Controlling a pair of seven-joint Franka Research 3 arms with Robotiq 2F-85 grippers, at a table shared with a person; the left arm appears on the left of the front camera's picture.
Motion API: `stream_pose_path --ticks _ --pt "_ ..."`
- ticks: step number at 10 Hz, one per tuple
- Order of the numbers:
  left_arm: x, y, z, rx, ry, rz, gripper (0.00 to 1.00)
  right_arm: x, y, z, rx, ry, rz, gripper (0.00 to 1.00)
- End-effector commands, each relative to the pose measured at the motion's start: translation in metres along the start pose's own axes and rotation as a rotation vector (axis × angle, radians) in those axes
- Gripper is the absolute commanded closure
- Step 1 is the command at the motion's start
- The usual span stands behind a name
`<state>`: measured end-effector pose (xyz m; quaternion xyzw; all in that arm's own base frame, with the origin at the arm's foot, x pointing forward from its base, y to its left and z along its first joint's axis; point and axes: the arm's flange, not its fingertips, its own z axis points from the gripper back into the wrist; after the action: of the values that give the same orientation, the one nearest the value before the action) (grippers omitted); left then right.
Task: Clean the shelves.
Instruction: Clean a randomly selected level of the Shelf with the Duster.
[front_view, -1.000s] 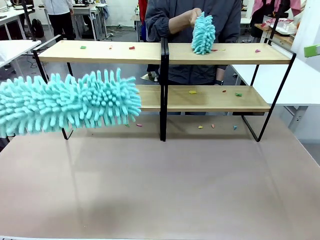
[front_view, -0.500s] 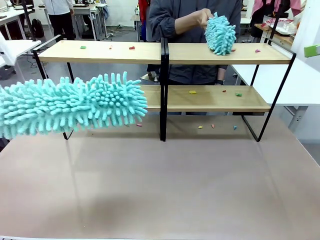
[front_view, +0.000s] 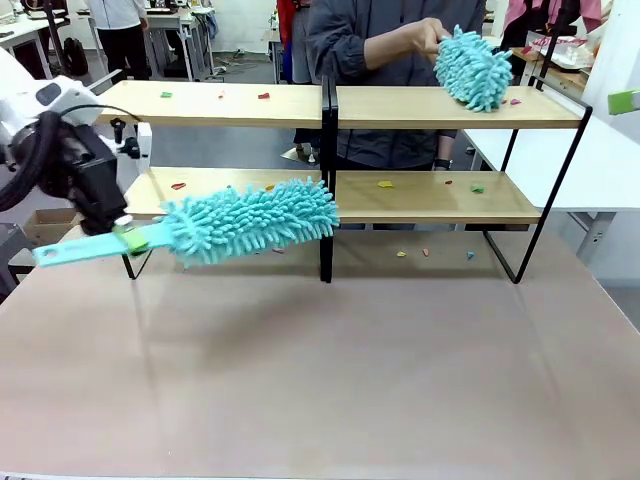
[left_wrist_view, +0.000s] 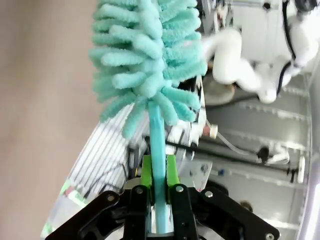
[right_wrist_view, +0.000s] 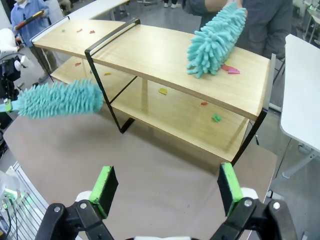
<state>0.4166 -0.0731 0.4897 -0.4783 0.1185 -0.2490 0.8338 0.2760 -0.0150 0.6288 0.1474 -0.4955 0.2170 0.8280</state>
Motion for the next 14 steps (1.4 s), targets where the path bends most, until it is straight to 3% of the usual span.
stream_pose_path --ticks 1,3,6,8,9,10,12,14 --pt "-0.009 0.006 -0.003 -0.014 0.093 -0.028 0.87 0.0 -0.001 -0.001 0.0 -0.001 0.001 0.0" --pt "-0.009 0.006 -0.003 -0.014 0.093 -0.028 0.87 0.0 -0.001 -0.001 0.0 -0.001 0.001 0.0" --pt "-0.003 0.004 -0.003 0.05 -0.07 0.061 0.87 0.0 -0.001 -0.001 0.0 -0.001 0.001 0.0" --pt "-0.019 0.007 0.01 0.052 -0.102 0.075 0.87 0.0 -0.001 -0.001 0.0 -0.001 0.001 0.0" --pt "-0.024 0.003 0.012 0.032 -0.168 0.061 0.87 0.0 -0.001 -0.001 0.0 -0.001 0.001 0.0" --pt "-0.019 0.003 0.009 0.056 -0.286 0.083 0.87 0.0 -0.001 -0.001 0.0 -0.001 0.001 0.0" --pt "0.006 0.002 -0.008 0.073 -0.307 0.091 0.87 0.0 -0.001 -0.001 0.0 -0.001 0.001 0.0" --pt "0.03 -0.005 -0.031 0.145 -0.397 0.138 0.87 0.0 -0.001 -0.001 0.0 -0.001 0.001 0.0"
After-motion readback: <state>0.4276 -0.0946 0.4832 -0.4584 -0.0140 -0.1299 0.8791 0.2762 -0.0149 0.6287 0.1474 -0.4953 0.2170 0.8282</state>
